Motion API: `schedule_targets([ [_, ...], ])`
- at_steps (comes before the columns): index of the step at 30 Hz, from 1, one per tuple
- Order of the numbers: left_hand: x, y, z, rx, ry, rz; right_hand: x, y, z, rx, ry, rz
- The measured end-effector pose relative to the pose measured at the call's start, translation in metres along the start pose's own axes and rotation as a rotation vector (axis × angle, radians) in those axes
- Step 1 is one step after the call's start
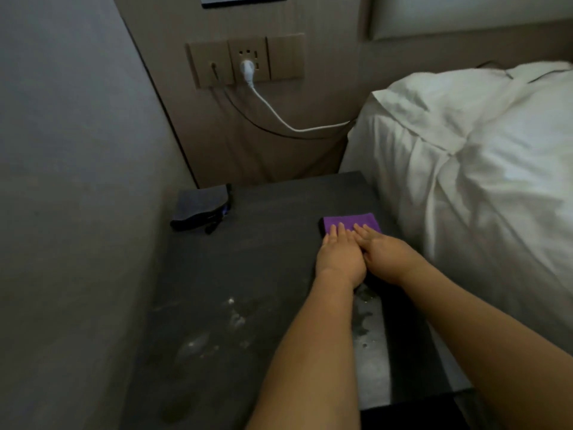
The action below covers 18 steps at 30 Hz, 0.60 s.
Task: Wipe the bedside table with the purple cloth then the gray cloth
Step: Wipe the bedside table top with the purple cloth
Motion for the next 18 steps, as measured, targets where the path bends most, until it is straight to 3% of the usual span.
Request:
schedule_targets([
  [5,0.041,-0.012,0.01,-0.007,-0.004,0.055,0.042,0.016,0.004,0.016,0.077,0.032],
  [7,0.05,-0.012,0.011,-0.006,-0.016,0.071,0.045,0.019,0.005,0.111,0.143,0.031],
  [11,0.049,-0.009,0.01,-0.016,-0.043,0.097,0.046,0.014,0.019,0.178,0.356,-0.092],
  [13,0.047,-0.009,0.011,-0.028,-0.072,0.112,0.037,0.017,0.014,0.14,0.443,-0.095],
  [14,0.046,-0.01,0.012,-0.028,-0.089,0.121,0.031,0.019,0.008,0.047,0.451,-0.067],
  [18,0.035,-0.007,0.013,-0.023,-0.11,0.137,0.024,0.024,0.012,-0.083,0.344,0.061],
])
Point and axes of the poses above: each hand's wrist, its own y-axis away from the middle knuckle, its own z-axis out of the palm, x = y × z, the point moved 1 cm from there along -y, towards the middle knuckle, and after that the axes turned 5 degrees about y, right-handed, at the moved point
